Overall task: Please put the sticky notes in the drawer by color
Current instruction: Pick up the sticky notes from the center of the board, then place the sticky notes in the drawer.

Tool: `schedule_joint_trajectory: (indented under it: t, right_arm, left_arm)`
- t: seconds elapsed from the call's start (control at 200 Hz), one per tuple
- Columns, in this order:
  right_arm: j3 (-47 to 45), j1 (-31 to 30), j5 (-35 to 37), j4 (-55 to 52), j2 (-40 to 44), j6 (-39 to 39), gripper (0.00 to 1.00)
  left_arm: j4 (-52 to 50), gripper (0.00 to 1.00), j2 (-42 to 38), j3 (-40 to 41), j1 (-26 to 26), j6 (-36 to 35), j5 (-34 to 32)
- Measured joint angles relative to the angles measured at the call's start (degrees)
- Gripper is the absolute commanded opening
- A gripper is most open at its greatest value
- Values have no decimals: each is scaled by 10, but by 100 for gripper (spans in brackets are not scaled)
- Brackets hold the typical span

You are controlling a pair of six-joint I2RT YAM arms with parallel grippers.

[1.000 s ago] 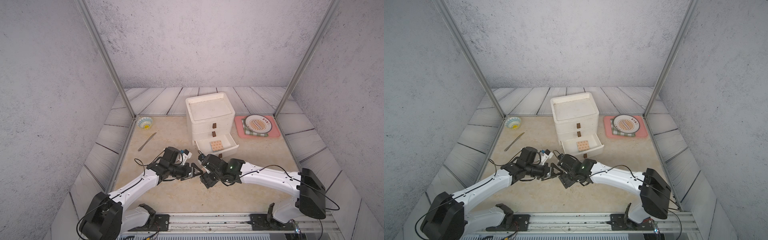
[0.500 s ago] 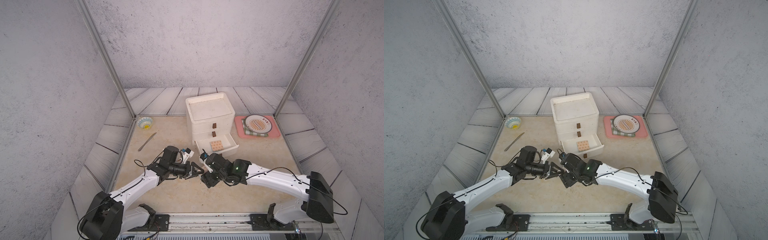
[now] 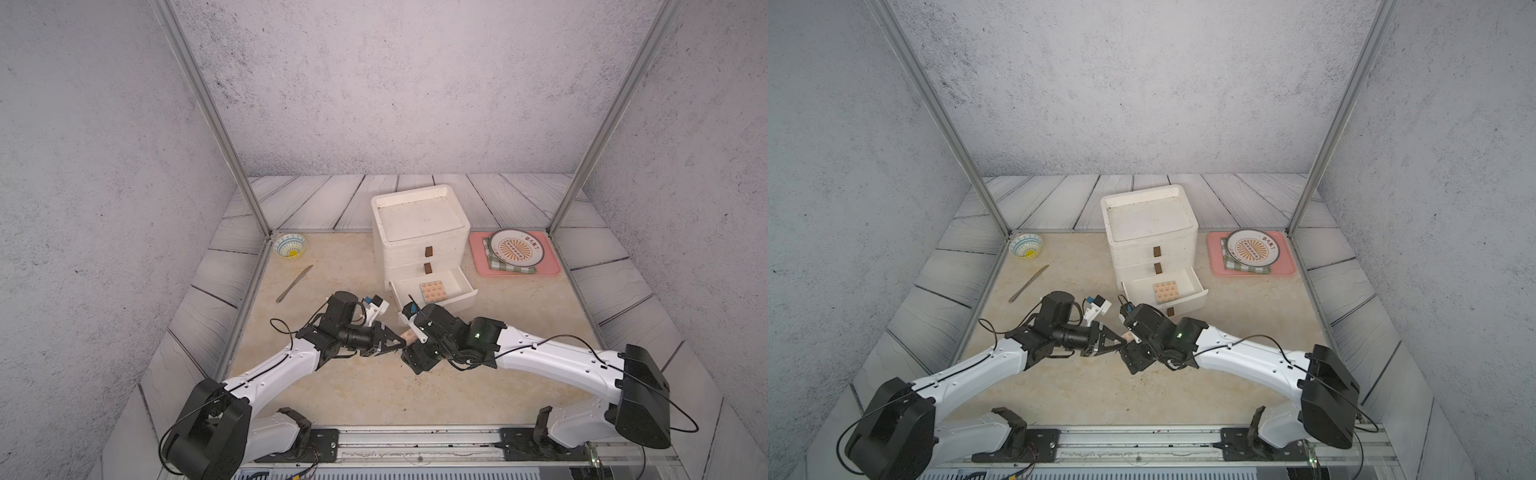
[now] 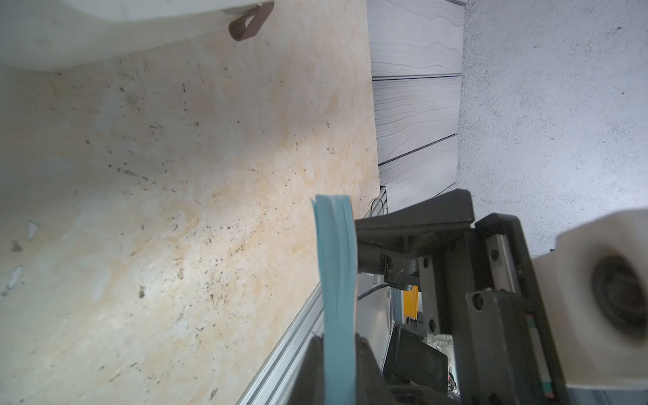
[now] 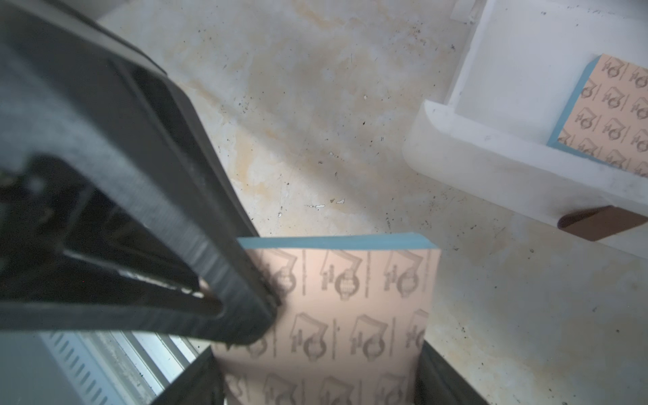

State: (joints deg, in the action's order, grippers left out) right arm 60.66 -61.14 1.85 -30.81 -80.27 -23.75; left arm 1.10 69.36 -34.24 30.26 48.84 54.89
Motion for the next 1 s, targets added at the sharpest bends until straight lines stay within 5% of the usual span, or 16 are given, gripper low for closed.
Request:
schedule_joint_trajectory:
  t: [0.17,0.445,0.6,0.851,1.001]
  right_arm:
    - [-28,16,13,13,51,-18,88]
    - [-129,95,122,-5,259,-78,93]
    - [-172,131,148,-34,346,-103,93]
    - [-198,137,150,-77,376,-116,93]
    - [-213,137,146,-90,407,-117,93]
  left_arm:
    - [-48,0,13,-47,1,-15,-12]
    - [-149,0,87,-267,0,-77,-83]
    - [-132,0,174,-335,0,-64,-132]
    - [-111,0,374,-430,23,-51,-205]
    - [-109,0,420,-478,44,-52,-238]
